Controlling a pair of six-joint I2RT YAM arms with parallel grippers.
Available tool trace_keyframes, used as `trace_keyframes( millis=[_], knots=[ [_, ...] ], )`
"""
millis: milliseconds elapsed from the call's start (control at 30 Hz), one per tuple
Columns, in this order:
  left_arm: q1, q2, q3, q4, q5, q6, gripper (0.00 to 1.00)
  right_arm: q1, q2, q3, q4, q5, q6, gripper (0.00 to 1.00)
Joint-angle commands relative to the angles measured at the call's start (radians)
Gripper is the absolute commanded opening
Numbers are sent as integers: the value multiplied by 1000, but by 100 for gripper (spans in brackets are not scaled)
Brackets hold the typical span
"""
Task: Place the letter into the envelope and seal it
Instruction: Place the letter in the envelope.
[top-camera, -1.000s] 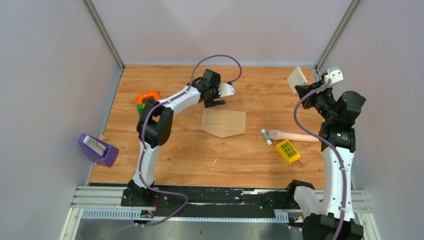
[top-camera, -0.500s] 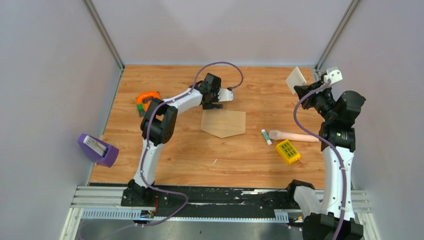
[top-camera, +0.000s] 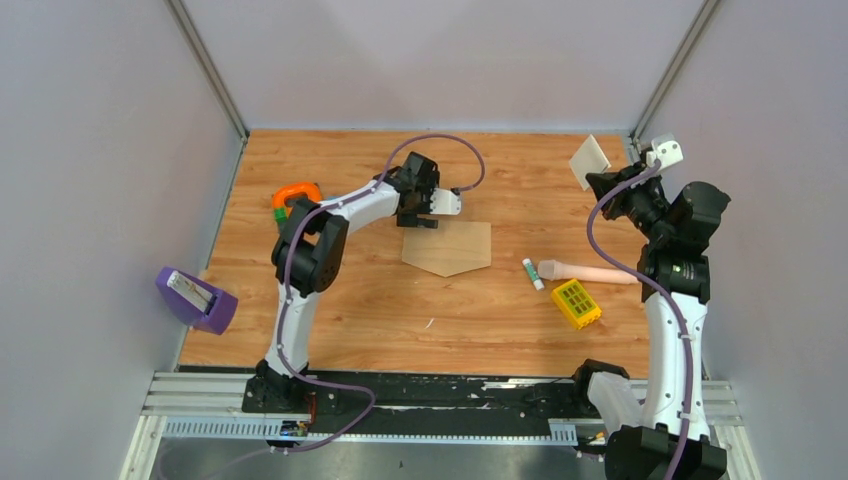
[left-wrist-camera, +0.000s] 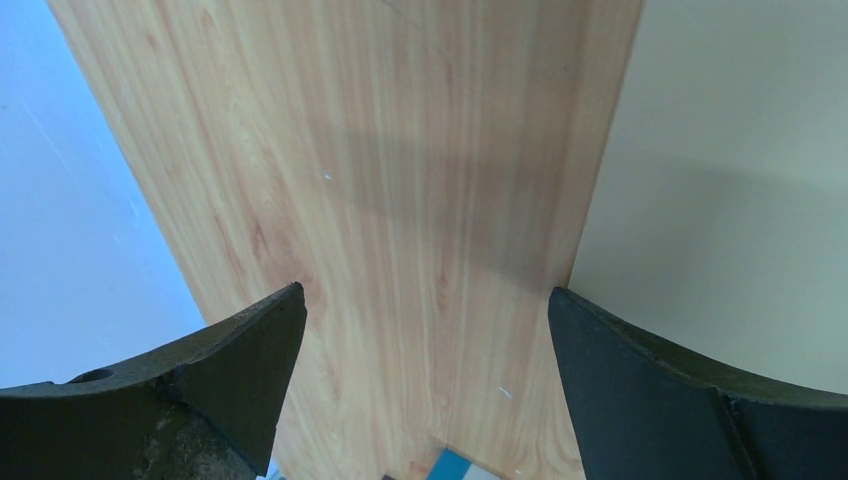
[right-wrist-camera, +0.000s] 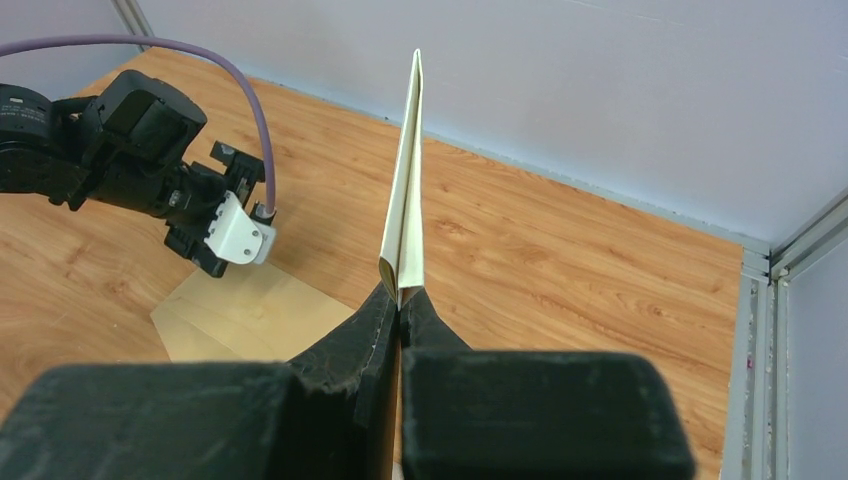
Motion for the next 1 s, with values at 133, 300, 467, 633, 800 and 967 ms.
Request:
trace_keyframes(
  millis=[133,300,467,633,800,967],
  knots=[
    [5,-96,-91,-157,132,27,100,-4,0,2,41,-28,19,0],
    [4,-131,-110,-195,195,24,100,-6,0,-1,41,-31,19,0],
    [2,-165,-108,-286,245,20,100,-7,-2,-1,41,-33,19,0],
    [-12,-219,-121,-391,313,43,100,-7,2,-1,41,-34,19,0],
    [-25,-288,-124,-388,323,38,100,-7,4,-1,41,-33,19,0],
    [-31,-327,-71,-265,322,-53,100,-7,7,-1,43,-30,20,0]
  ],
)
